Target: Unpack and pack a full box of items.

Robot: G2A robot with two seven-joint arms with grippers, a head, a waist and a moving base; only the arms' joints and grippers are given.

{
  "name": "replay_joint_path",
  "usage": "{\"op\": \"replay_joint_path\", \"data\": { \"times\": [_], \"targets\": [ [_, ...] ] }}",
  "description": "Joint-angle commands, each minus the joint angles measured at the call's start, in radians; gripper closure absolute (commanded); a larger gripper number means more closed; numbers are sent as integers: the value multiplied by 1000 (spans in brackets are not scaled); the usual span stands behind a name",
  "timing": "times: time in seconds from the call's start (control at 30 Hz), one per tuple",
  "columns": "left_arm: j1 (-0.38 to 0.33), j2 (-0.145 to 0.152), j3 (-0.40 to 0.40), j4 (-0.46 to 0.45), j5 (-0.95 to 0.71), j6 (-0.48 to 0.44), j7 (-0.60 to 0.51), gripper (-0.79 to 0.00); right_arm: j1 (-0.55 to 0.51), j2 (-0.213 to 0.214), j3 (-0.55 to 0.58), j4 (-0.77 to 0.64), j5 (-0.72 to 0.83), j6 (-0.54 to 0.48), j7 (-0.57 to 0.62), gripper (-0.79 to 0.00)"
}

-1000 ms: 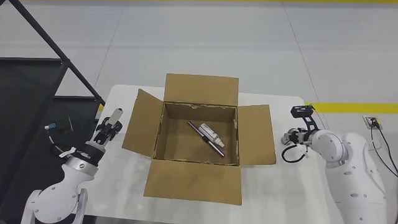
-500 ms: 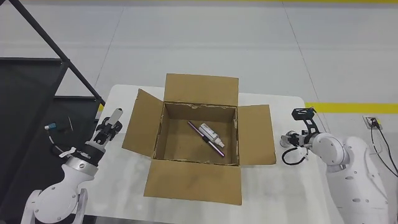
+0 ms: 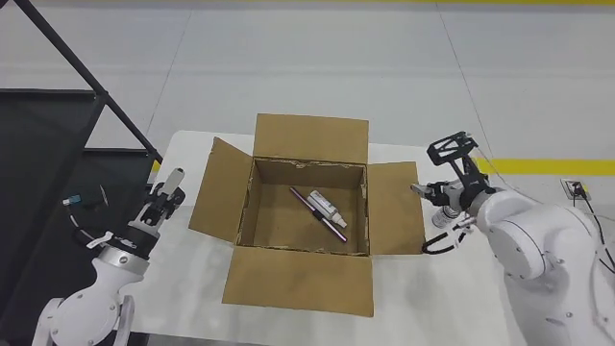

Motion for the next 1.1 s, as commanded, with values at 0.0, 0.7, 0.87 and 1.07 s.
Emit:
{"op": "replay_joint_path", "data": {
  "times": [0.0, 0.7, 0.87, 1.07],
  "targets": [
    [9, 0, -8, -2, -9, 0, 16, -785, 60, -5, -77, 8, 33, -62, 13, -785],
    [45, -1, -49, -15, -58, -12, 75, -785, 577, -187, -718, 837, 377, -231, -128, -785],
    [45, -1, -49, -15, -58, -12, 75, -785, 608, -234, -781, 1022, 425, -264, -215, -785],
    [45, -1, -49, -15, -58, -12, 75, -785, 635, -293, -853, 1158, 396, -193, -286, -751]
  ]
}}
